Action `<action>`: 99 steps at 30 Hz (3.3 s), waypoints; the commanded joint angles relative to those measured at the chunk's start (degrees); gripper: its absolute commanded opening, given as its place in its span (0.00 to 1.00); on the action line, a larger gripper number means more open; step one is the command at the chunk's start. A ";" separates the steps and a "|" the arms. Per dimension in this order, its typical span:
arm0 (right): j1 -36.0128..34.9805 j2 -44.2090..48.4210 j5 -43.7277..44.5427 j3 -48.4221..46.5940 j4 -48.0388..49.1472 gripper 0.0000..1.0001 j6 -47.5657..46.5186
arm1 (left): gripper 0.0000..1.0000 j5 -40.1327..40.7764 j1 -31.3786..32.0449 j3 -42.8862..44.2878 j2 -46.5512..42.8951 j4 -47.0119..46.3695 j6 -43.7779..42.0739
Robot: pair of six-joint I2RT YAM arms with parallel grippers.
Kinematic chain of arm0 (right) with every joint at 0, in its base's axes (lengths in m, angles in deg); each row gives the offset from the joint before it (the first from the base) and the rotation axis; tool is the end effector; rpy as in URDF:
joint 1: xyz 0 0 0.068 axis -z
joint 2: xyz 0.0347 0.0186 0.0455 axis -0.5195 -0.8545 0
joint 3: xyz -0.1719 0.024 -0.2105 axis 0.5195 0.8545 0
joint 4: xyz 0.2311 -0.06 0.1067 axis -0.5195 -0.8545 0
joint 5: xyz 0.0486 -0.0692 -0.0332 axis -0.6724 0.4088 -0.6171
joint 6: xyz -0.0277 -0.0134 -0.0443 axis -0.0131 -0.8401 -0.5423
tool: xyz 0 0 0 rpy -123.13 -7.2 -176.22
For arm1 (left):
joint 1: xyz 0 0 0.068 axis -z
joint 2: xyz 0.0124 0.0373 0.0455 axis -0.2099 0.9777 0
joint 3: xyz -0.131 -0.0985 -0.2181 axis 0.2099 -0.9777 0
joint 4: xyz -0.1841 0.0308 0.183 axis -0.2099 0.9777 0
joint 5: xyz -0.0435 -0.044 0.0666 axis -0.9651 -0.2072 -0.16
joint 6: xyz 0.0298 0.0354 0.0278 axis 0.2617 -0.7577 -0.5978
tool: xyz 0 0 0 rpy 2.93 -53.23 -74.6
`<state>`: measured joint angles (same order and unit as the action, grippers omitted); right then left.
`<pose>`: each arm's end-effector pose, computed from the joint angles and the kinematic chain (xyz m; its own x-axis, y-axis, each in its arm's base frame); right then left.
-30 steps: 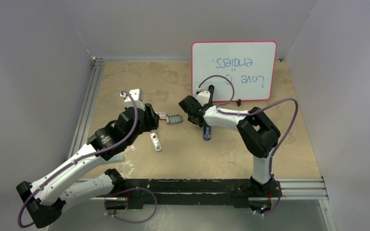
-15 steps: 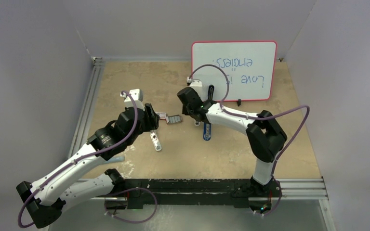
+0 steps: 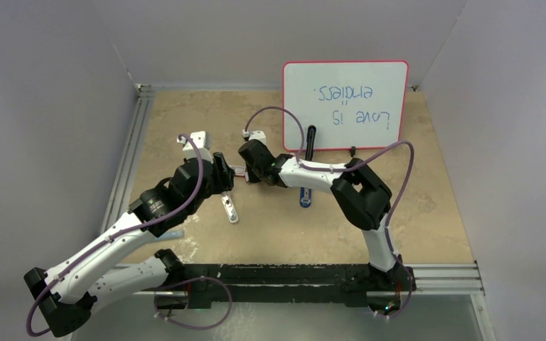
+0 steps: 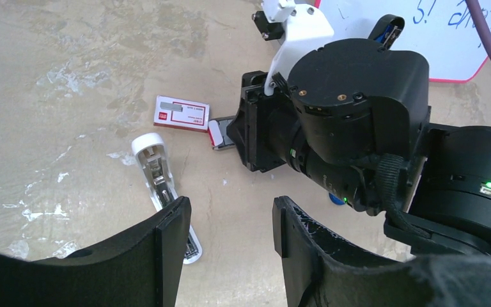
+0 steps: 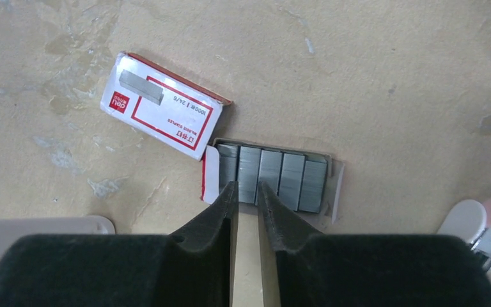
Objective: Load the staples into the stapler
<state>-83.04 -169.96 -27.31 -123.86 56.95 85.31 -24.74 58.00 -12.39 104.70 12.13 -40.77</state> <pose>0.2920 0.3514 0.1871 -0.6438 -0.0656 -0.7624 -0.3125 0.9320 0.1837 0.1372 -0.1176 0.3310 -0.4924 -0.3060 -0.8148 0.0459 0.9257 -0.3754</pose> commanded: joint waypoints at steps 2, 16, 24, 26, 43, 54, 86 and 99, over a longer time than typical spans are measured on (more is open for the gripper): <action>-0.55 -0.28 -2.15 -3.54 0.77 0.25 -2.19 | 0.50 1.45 0.08 -0.02 -0.85 -1.27 0.53; -1.17 -2.99 -2.08 -5.42 -0.12 0.35 -3.54 | 0.50 1.36 0.08 0.02 -0.57 -1.30 0.55; -1.73 -5.24 1.08 -7.64 -2.10 0.36 -3.50 | 0.50 1.27 0.08 -0.02 -0.48 -1.31 0.62; -1.78 -5.56 1.93 -7.91 -2.47 0.36 -3.23 | 0.50 1.28 0.12 -0.01 -0.43 -1.27 0.62; -2.66 -5.00 4.91 -8.70 -3.25 0.20 -1.01 | 0.50 1.17 0.08 -0.02 -0.48 -1.27 0.62; -2.63 1.83 6.09 -4.88 -0.89 0.19 2.48 | 0.50 1.10 0.08 -0.02 -0.40 -1.27 0.62; 3.59 -5.28 4.36 -8.32 -8.21 0.18 -0.91 | 0.50 1.27 0.08 0.17 0.37 -1.31 0.44; 2.26 3.84 -6.73 4.43 -5.54 0.19 -1.16 | 0.50 1.69 0.08 -0.41 0.20 -1.39 0.62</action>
<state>-79.53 -169.98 -27.96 -122.05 49.96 85.34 -24.26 58.00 -12.37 105.25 12.16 -40.77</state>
